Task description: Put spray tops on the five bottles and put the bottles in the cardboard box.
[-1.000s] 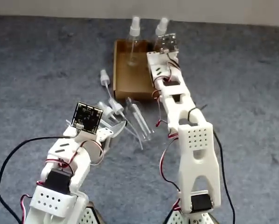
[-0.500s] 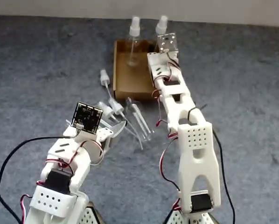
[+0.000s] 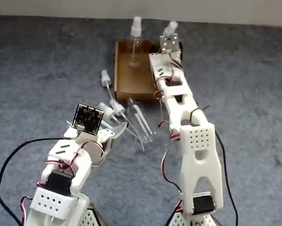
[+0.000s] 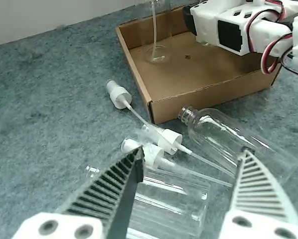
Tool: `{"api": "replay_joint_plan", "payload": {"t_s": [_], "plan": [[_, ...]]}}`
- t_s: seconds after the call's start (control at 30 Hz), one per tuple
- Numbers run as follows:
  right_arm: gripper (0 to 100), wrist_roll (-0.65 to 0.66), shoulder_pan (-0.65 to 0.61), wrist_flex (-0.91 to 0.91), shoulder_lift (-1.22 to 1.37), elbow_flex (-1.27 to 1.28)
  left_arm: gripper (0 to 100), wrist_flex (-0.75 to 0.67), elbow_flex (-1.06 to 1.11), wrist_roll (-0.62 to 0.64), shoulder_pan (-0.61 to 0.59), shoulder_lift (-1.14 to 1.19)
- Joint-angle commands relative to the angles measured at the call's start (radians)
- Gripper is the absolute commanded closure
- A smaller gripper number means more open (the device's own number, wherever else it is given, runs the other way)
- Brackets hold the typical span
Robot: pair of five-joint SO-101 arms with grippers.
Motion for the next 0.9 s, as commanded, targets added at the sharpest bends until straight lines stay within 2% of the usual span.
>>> {"api": "replay_joint_plan", "payload": {"t_s": [0.0,0.73,0.87], "plan": [[70.1,-0.006,-0.007,0.002,-0.030,-0.065,76,-0.012,-0.002,-0.009,-0.007,0.004],[70.1,-0.008,-0.001,0.002,-0.136,-0.076,76,-0.014,0.013,-0.011,-0.007,-0.001],[70.1,-0.008,-0.002,0.071,-0.147,-0.091,76,-0.015,0.013,-0.011,-0.007,-0.001]]}}
